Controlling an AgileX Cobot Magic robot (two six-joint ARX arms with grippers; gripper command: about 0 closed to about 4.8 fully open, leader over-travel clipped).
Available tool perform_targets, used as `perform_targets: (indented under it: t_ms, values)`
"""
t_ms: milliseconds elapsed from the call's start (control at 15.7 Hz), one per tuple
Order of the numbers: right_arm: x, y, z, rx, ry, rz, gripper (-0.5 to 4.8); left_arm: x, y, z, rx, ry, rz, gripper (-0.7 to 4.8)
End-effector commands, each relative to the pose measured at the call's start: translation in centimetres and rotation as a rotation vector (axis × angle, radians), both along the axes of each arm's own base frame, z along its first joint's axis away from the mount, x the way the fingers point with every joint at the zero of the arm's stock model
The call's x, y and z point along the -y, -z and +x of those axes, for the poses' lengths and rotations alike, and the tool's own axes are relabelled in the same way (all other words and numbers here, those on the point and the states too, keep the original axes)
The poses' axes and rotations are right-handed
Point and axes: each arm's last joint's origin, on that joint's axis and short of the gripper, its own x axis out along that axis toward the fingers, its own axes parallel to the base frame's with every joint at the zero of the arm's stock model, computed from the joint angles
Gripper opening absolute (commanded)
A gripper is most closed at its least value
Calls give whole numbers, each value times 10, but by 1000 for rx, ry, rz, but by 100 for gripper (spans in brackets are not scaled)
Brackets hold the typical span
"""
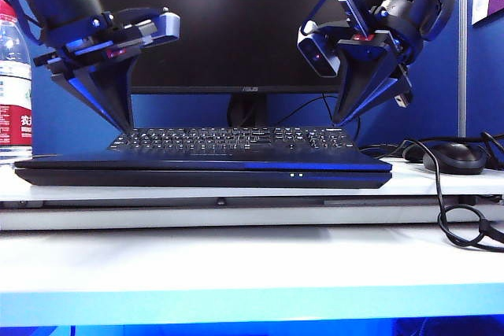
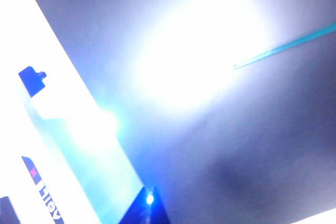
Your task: Close the lid of the black laptop.
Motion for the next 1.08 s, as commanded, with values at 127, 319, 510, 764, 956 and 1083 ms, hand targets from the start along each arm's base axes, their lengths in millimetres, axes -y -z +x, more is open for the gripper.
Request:
perform_targets:
  t_ms: [127, 319, 510, 764, 956, 1083]
  values:
    - [2, -38, -10, 192, -2, 74, -1, -5, -41, -13, 177, -33, -159, 17]
    - [10, -96, -35, 477, 10, 167, -1, -26, -109, -57, 476, -68, -368, 17]
    - [24, -155, -80, 729, 52, 259, -1, -58, -163, -122, 747, -73, -549, 17]
    - [51, -213, -161, 987, 147, 333, -1, -107, -187, -220, 998, -122, -673, 17]
    - [68, -223, -209, 1070, 212, 324, -1, -130, -177, -264, 1040, -200, -649, 17]
    - [79, -212, -238, 1132, 264, 307, -1, -139, -160, -281, 1012, -211, -598, 17]
